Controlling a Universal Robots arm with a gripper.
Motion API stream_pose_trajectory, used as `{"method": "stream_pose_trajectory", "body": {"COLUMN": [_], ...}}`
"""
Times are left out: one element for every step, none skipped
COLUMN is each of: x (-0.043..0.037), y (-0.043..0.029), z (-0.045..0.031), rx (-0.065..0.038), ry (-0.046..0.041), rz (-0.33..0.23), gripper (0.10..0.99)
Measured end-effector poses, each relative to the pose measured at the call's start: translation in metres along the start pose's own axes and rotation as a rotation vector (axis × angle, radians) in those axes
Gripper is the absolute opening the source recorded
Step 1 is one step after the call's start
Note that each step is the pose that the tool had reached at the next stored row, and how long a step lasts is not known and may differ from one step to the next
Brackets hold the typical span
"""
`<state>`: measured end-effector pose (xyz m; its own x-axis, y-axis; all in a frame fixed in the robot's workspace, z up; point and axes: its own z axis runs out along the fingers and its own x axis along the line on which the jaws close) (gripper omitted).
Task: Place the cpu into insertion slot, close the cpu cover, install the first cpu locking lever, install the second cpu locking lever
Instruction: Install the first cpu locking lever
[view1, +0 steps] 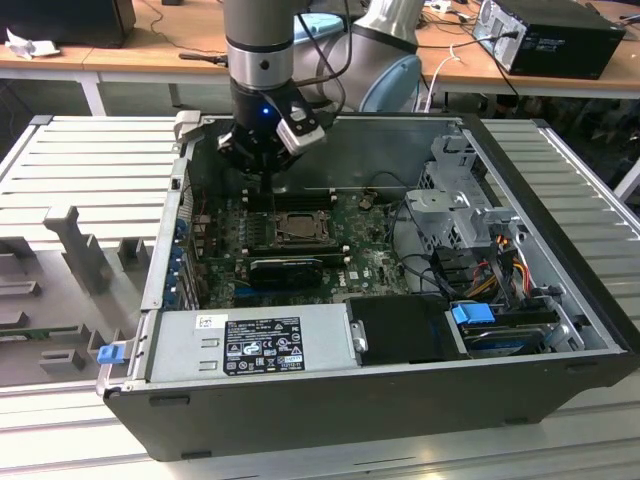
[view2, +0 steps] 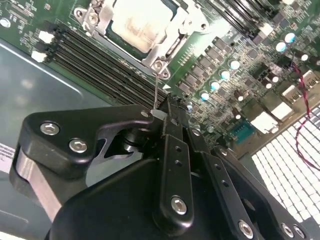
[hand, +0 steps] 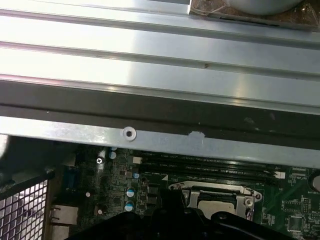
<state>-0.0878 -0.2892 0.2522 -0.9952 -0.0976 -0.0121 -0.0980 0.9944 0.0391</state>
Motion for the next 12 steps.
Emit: {"method": "stream_pose_trajectory", "body": {"x": [-0.0025,-0.0051,-0.0077,-0.0090,-0.0103,-0.0121,-0.0141,-0.0171,-0.0205,-0.0234,-0.0266,-0.0274], "y": [-0.0003,-0.0006,-0.0008,-0.0010,-0.0011,-0.0014,-0.0016,-0.0019,-0.0023,-0.0026,-0.0032,-0.0035], "z": [0.0008,0.0017,0.0026,0.0031,0.0036,0.0042,0.0050,0.0061,0.0069,0.0073,0.0077,0.0079], "rx": [0.000,0.000,0.000,0.000,0.000,0.000,0.000,0.000,0.000,0.000,-0.007,-0.023], "ry": [0.0000,0.0000,-0.0001,-0.0001,-0.0001,0.0001,0.0000,0.0001,0.0001,0.0000,-0.0007,-0.0021], "rz": [0.000,0.000,0.000,0.000,0.000,0.000,0.000,0.000,0.000,0.000,0.000,0.001], "gripper": [0.106,0.106,0.106,0.106,0.106,0.106,0.106,0.106,0.106,0.106,0.106,0.106]}}
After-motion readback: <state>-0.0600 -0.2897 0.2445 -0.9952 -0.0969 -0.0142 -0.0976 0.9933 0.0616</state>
